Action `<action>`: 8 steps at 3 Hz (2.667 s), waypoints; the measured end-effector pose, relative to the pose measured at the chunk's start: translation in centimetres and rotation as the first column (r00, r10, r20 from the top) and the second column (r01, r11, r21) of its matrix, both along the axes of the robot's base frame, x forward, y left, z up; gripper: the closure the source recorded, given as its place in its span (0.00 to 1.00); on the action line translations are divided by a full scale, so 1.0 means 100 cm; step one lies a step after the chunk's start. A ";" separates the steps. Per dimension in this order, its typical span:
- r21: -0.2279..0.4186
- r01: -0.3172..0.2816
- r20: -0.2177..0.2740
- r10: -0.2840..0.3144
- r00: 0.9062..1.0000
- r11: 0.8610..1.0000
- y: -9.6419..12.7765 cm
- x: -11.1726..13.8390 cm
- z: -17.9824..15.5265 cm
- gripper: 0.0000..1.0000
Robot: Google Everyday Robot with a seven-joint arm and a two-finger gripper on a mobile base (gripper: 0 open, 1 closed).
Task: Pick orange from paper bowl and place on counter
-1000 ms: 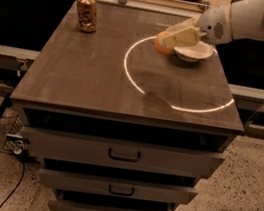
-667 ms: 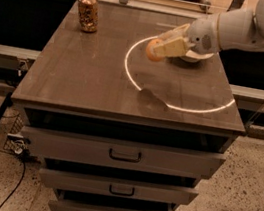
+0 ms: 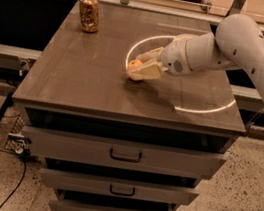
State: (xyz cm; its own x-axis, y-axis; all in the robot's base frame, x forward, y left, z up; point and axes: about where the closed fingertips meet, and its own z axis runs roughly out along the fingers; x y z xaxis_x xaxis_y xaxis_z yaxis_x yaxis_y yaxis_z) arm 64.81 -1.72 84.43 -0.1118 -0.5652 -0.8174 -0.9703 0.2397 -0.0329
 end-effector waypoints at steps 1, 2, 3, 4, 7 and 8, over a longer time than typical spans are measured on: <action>0.000 0.000 0.000 0.000 1.000 1.000 0.000 0.000 0.009 0.61; 0.000 0.000 0.000 0.000 1.000 1.000 0.000 0.000 0.014 0.36; -0.022 -0.005 -0.006 0.005 1.000 1.000 -0.003 0.013 -0.006 0.13; -0.038 -0.010 -0.012 0.010 1.000 0.999 -0.005 0.021 -0.018 0.00; -0.007 0.077 -0.034 -0.077 0.996 0.997 -0.065 0.048 0.012 0.00; -0.007 0.133 -0.023 -0.134 0.991 0.991 -0.099 0.055 0.036 0.00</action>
Offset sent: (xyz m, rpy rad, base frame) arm 0.0340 -0.0106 -0.0515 -0.0709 0.0154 0.0083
